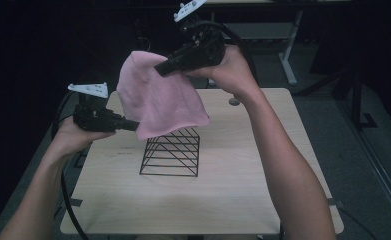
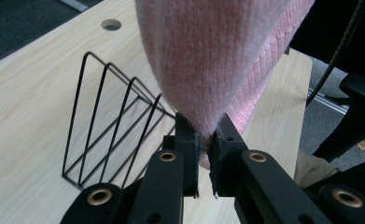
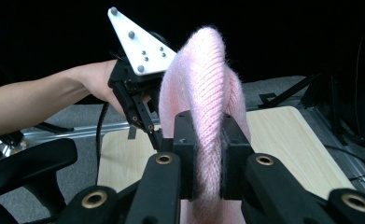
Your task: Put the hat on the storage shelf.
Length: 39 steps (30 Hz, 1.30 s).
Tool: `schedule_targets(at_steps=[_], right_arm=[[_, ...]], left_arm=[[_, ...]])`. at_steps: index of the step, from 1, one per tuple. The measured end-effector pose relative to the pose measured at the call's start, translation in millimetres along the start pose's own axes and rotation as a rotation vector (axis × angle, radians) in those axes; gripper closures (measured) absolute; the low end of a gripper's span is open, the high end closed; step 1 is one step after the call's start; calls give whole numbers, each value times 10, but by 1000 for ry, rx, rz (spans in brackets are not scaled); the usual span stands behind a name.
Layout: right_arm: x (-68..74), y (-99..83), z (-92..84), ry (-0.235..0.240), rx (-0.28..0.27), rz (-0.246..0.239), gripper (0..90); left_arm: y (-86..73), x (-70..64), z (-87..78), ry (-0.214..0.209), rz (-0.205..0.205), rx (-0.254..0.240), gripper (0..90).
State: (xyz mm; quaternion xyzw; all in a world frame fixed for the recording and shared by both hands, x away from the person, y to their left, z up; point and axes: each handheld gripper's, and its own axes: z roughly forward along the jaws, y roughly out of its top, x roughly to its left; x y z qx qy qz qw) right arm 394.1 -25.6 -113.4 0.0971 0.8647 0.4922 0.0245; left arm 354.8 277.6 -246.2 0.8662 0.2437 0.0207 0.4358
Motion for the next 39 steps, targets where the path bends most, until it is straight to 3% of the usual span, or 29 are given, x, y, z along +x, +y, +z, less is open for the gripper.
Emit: schedule_targets(at_steps=[8,17,23,39], right_arm=[[-67,-161,107,-2,-5,46,801],[-215,-397,200,-11,13,97,801],[-286,-535,187,-13,10,131,801],[-354,-836,86,-39,-14,164,801]], left_arm=[[-81,43,-39,26,-14,33,839],[-126,111,126,35,-26,84,842],[-120,144,220,46,-23,102,841],[-37,173,470,85,-4,144,841]])
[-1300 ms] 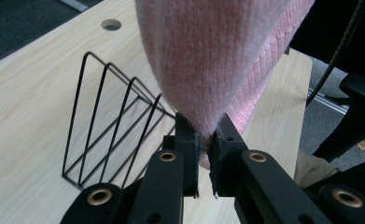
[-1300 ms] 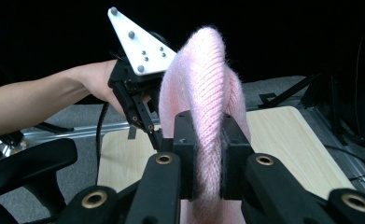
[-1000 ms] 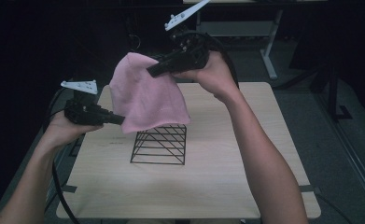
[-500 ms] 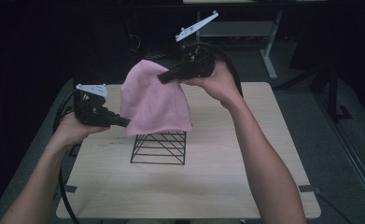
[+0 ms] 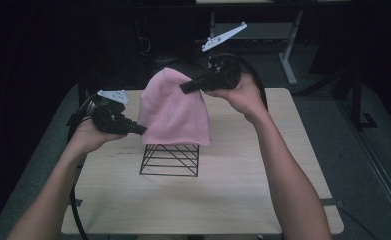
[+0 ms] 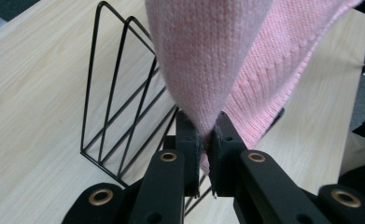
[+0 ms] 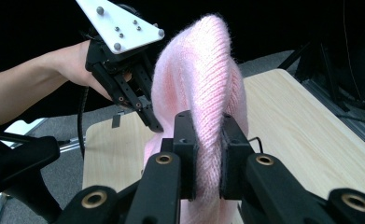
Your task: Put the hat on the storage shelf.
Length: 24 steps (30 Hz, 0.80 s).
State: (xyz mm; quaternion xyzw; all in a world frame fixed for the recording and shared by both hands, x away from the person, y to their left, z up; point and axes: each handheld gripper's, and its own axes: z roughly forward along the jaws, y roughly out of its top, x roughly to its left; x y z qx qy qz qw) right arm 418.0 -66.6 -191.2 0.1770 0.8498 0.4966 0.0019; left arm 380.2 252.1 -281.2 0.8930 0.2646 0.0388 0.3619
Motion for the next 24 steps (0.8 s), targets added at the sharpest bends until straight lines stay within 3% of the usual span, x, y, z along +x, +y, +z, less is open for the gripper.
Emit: schedule_targets(at_steps=[9,16,24], right_arm=[[15,-78,119,28,-18,7,799],[124,-58,282,67,-18,-21,794],[188,-142,342,89,-21,-23,787]], left_arm=[[-136,43,-2,19,-13,7,841],[-299,-9,-72,48,-7,-2,841],[-389,-95,-62,74,12,5,841]])
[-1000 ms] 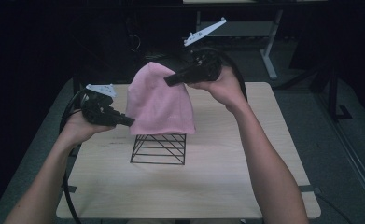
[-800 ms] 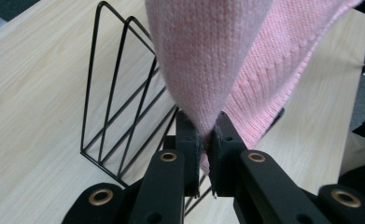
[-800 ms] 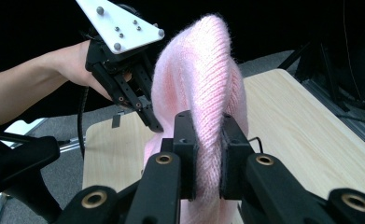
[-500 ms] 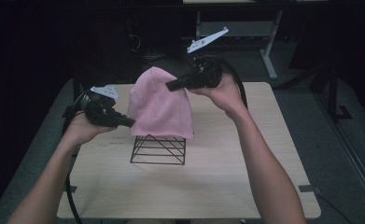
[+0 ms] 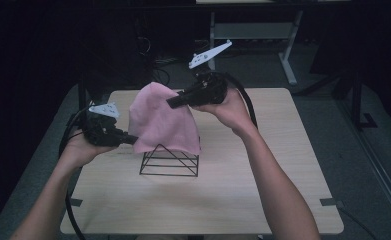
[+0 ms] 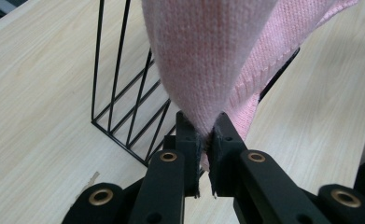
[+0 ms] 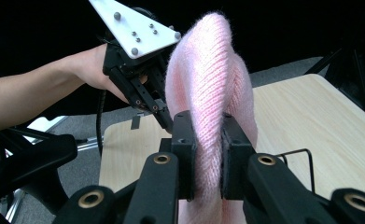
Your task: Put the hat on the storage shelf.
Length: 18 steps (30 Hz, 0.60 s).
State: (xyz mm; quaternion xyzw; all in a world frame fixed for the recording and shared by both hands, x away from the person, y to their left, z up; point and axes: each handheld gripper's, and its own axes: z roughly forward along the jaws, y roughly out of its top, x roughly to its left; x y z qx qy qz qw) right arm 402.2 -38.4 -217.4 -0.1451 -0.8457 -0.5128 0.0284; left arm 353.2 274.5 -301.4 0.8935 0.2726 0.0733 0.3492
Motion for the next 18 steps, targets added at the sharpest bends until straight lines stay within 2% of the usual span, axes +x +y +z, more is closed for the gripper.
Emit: schedule_targets(at_steps=[3,4,13,18], right_arm=[[3,-39,9,10,-5,8,785],[9,-79,24,15,2,5,783],[21,-225,80,30,11,22,773],[17,-280,127,46,21,31,763]], left_arm=[[-17,-17,17,6,3,5,841],[-26,-28,33,18,22,28,841],[-101,-65,110,24,16,39,841],[-156,-72,169,28,19,65,841]])
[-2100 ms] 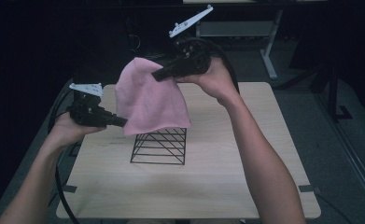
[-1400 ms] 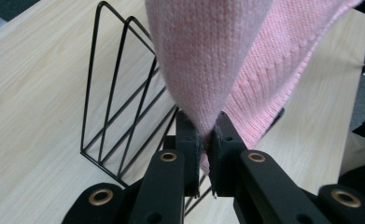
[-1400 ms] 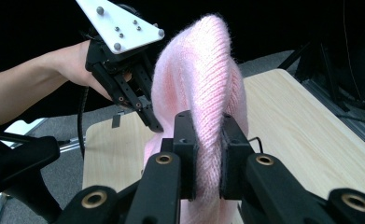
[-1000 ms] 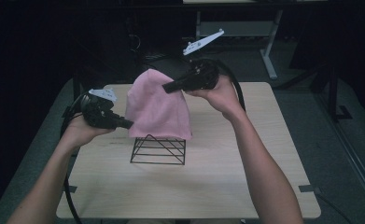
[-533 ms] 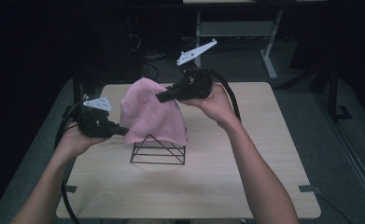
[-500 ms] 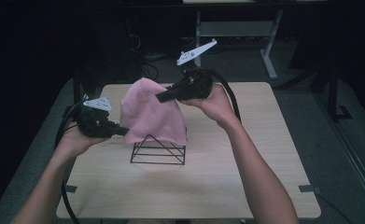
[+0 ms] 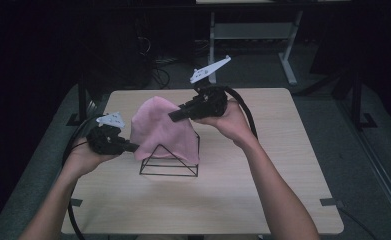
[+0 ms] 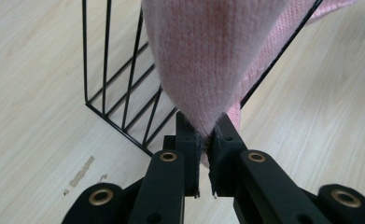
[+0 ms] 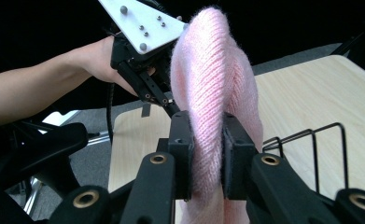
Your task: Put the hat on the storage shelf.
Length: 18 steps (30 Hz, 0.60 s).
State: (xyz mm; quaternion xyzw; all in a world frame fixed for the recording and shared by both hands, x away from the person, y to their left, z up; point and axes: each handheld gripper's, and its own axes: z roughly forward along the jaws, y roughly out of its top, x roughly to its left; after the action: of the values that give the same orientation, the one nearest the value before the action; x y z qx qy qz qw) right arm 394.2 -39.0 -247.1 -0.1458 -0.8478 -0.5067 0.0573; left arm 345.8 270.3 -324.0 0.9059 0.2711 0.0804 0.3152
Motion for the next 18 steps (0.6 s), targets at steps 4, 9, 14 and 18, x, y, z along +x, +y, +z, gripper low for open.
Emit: schedule_targets(at_steps=[4,9,14,18], right_arm=[[-24,-48,48,7,10,4,752],[-34,-101,95,12,26,13,748],[-43,-173,137,19,32,16,746],[-49,-203,148,21,46,21,743]], left_arm=[[-39,-5,48,3,3,10,841],[-78,3,94,5,2,25,841],[-118,11,154,0,-1,34,841],[-131,5,184,1,-4,38,841]])
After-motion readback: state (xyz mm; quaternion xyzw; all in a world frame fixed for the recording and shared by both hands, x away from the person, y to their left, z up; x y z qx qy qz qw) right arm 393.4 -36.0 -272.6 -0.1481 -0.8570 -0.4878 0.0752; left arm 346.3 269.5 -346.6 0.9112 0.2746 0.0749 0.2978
